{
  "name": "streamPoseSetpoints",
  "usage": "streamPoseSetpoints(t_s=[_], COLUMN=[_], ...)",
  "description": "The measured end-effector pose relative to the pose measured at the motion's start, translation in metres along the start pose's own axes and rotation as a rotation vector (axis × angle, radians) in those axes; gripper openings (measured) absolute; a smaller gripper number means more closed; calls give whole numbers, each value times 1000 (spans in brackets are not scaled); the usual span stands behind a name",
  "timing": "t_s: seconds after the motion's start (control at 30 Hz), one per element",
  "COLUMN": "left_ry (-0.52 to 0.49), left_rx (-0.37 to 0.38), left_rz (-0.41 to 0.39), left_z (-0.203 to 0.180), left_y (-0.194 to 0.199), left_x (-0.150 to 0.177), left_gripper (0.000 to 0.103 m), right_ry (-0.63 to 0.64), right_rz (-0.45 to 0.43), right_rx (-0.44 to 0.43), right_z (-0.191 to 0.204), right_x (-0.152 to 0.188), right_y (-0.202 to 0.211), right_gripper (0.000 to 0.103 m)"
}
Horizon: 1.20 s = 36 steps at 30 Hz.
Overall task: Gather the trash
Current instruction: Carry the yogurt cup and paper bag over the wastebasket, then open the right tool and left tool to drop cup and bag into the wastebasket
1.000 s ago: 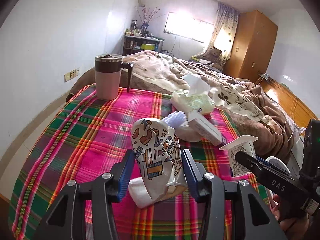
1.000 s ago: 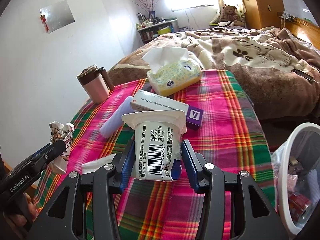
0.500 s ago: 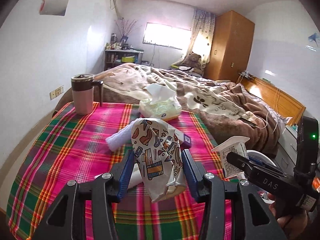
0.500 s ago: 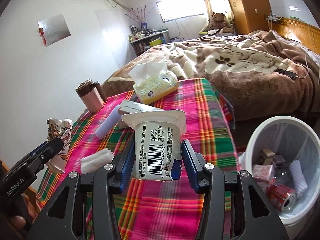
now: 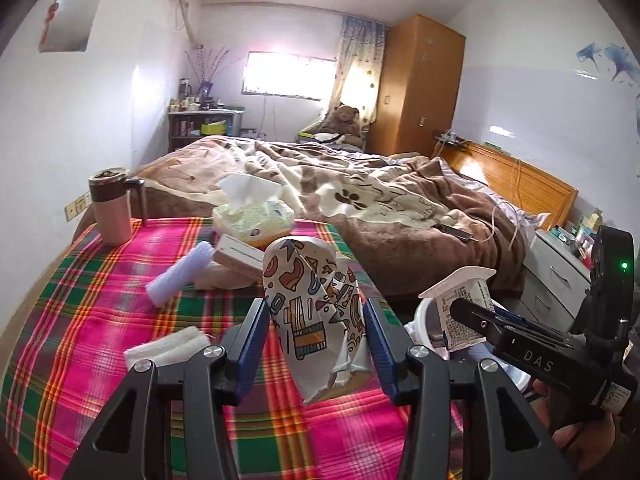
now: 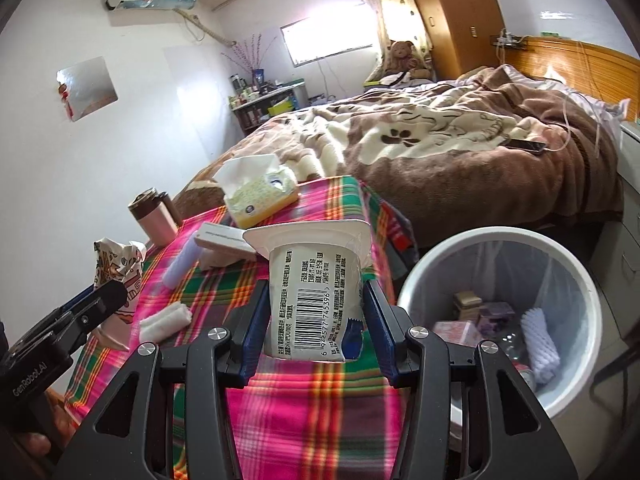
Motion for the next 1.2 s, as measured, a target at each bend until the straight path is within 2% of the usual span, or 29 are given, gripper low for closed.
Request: streamPoseSetpoints(t_s=[0.4, 0.97, 1.2], left_ry=[-75, -171, -203], left_rx=[83, 208, 208], left_rz=[21, 108, 129], left_z=[-72, -163, -186], left_y=[-5, -47, -62], left_x=[11, 33, 40], left_gripper=[49, 50, 50], right_ry=[-41, -106, -120], right_rz=[-42, -11, 10], right_rx=[88, 218, 235], right_z=[-48, -120, -138], right_x=[-2, 1, 1], right_y=[32, 45, 43], right_gripper=[48, 48, 48])
Point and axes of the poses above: each gripper's, at about its wrist camera, not at the fingertips, and y roughly against the way its jaws point, z to its left, x to its underside, the point moved 5 cm from there along -y, roughly the way its jaws point, and after that the axes turned 8 degrees about -x, right-handed, at the moved point
